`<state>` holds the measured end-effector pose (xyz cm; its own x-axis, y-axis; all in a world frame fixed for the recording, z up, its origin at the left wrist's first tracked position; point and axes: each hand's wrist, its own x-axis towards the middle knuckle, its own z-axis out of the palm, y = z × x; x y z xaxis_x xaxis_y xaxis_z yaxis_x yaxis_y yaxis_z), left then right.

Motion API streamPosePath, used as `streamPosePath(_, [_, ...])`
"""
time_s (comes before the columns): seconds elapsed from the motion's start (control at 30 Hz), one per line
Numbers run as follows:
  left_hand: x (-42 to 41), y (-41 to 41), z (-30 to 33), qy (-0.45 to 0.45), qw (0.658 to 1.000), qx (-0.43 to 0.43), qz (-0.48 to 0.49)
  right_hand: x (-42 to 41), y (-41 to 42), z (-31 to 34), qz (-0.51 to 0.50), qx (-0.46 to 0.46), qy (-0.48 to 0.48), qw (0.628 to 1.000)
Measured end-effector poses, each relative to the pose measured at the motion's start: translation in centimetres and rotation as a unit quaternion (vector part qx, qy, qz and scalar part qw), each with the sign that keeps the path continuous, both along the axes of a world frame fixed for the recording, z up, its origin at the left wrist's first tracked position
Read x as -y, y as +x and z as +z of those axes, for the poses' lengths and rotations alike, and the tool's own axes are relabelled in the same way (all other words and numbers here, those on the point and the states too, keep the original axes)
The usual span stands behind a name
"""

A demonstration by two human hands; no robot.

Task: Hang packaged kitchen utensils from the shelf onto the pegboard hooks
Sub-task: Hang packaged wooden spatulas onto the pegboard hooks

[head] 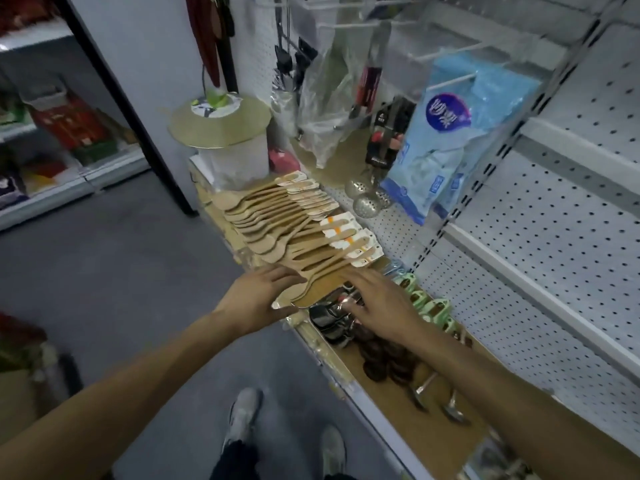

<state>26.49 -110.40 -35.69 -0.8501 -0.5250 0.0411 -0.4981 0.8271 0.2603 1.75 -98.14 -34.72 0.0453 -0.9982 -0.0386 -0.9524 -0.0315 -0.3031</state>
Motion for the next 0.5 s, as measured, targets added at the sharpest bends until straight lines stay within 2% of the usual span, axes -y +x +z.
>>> streamPosePath(0.27, [12.4,-4.1,-11.9,0.029,0.989,0.085,-0.119,7.9,2.5,-11.4,-0.178,0.044,0.112,0.977])
streamPosePath(0.4, [16.6,-6.9,-19.0,0.059,0.985,0.115,-0.116,13.0,3.0,-19.5,-0.287,0.118,0.149,0.939])
streamPosePath(0.5, [17.9,-9.1,-24.4,0.082,0.983,0.133,-0.101,16.7,2.5,-25.0,-0.372,0.197,0.162,0.893])
